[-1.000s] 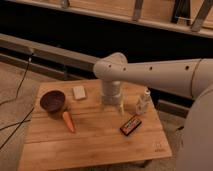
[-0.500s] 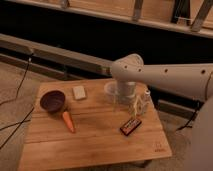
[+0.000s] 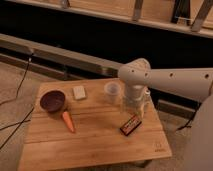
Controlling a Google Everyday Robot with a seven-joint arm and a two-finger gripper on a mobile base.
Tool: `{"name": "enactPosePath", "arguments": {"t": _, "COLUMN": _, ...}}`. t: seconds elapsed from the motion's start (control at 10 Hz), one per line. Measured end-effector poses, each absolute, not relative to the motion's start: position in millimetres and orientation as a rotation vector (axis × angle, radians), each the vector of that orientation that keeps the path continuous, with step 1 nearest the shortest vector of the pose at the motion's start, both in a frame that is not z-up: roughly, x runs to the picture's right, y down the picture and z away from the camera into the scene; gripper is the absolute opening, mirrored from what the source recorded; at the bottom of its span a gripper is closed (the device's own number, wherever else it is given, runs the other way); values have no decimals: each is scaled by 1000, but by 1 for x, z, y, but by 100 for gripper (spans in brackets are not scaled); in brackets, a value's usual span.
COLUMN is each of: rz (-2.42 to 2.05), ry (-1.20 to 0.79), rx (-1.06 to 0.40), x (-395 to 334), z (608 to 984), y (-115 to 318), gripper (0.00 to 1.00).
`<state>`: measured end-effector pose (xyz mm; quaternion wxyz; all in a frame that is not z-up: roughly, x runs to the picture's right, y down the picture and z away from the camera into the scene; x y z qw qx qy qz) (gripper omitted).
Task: Knock the bottle over
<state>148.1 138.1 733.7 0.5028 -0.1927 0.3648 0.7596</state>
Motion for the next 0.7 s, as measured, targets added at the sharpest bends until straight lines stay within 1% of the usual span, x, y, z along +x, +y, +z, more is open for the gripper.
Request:
{"name": "enactPosePath", "arguments": {"t": 0.1, "rz": 1828, "ry": 880, "rx": -465, "x": 152, "z": 739, "y": 139, "gripper": 65}}
{"name": "enactPosePath", "arguments": {"t": 0.3, "rz": 1777, "ry": 860, "rx": -462, "x": 165, "z": 762, "y": 137, "gripper": 65}}
{"name": "enactPosePath", "arguments": {"t": 0.7, "rz": 1560, "ry": 856, "rx": -505, "x": 192, "z": 784, "y": 135, "gripper": 65}}
